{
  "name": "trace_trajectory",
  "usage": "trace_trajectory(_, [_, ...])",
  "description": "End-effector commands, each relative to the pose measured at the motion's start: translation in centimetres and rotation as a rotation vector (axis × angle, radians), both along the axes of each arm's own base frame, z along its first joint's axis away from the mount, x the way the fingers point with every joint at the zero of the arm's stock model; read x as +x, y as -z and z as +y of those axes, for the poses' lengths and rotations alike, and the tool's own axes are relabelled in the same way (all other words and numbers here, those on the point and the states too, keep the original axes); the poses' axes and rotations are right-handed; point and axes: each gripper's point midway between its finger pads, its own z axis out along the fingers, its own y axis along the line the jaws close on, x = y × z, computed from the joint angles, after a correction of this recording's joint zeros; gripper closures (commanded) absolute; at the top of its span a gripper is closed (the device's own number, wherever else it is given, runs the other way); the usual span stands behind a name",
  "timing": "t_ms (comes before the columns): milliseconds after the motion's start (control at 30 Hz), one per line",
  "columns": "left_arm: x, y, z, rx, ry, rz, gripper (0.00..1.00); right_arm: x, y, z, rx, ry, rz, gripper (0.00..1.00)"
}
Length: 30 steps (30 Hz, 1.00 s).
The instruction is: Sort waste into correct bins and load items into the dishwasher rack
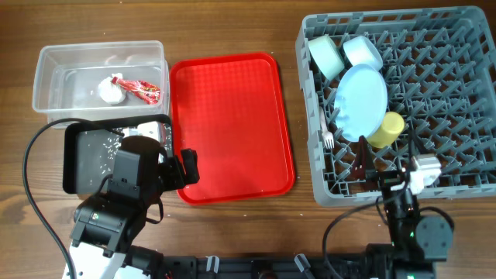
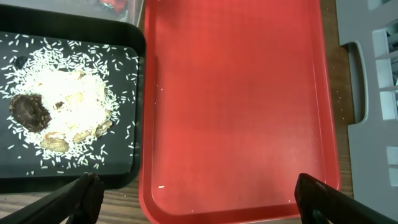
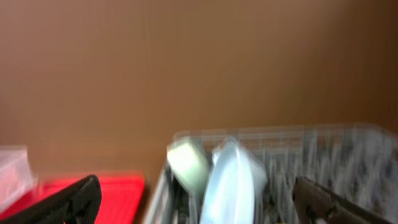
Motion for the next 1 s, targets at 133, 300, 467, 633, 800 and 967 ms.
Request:
trace_trajectory(133, [0.0, 0.2, 0.0, 0.004, -0.002, 0.001, 0.00, 0.1, 0.7, -0.3, -0.007, 0.016, -0.136, 0.00])
trace_trajectory(300, [0.0, 0.2, 0.0, 0.004, -0.002, 0.001, 0.00, 1.0, 7.1, -0.3, 0.078, 0.009, 0.138, 0.00])
trace_trajectory(467, [0.0, 0.2, 0.0, 0.004, -0.002, 0.001, 0.00, 1.0, 7.2, -0.3, 0.077, 0.010, 0.141, 0.00])
trace_trajectory(633, [0.0, 0.2, 0.0, 0.004, -0.002, 0.001, 0.00, 1.0, 7.2, -0.3, 0.077, 0.010, 0.144, 0.00])
trace_trajectory(800, [0.0, 0.2, 0.0, 0.004, -0.002, 0.001, 0.00, 1.0, 7.2, -0.3, 0.077, 0.010, 0.143, 0.00])
trace_trajectory(967, [-0.1, 0.1, 0.1, 0.013, 0.005, -0.003, 0.00, 1.0, 7.2, -0.3, 0.077, 0.010, 0.143, 0.00])
